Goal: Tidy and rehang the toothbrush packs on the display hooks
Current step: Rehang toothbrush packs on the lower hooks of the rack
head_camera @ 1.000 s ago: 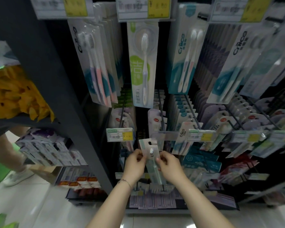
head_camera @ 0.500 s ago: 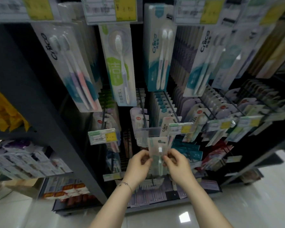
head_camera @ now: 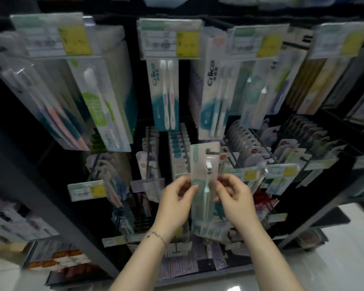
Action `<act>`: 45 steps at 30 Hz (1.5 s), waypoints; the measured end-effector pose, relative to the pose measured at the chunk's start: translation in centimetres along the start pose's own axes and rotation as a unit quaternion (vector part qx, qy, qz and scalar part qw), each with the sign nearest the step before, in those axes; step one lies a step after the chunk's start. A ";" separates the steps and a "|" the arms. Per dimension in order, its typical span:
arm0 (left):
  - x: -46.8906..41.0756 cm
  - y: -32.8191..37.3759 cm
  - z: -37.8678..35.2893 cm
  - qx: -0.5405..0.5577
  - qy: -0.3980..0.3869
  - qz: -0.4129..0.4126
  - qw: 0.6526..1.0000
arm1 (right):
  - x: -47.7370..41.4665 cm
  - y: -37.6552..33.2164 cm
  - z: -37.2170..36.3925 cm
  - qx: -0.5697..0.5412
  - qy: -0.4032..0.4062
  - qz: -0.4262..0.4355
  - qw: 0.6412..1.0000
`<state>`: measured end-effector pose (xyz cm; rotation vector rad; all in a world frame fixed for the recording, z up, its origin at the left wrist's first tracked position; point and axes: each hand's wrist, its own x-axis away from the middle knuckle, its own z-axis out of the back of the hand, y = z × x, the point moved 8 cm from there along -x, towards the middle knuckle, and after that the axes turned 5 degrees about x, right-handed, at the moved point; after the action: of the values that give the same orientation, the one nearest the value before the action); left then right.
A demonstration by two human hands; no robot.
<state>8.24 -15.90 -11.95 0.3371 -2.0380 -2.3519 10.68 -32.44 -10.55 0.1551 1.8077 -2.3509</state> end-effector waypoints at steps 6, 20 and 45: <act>-1.5 3.5 -4.6 0.038 0.029 -0.023 0.999 | -1.6 1.3 5.4 -0.006 -0.021 0.000 1.000; -5.0 6.9 -12.1 0.053 0.046 -0.025 0.997 | -6.7 -0.1 13.3 0.012 0.036 0.042 0.998; -14.2 15.0 -14.4 0.045 0.031 -0.142 0.988 | -14.2 -6.5 17.4 0.030 0.231 0.083 0.969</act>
<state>22.57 -30.10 3.09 0.7379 -2.2016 -2.3631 23.70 -46.63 2.73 0.8925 1.8125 -2.3876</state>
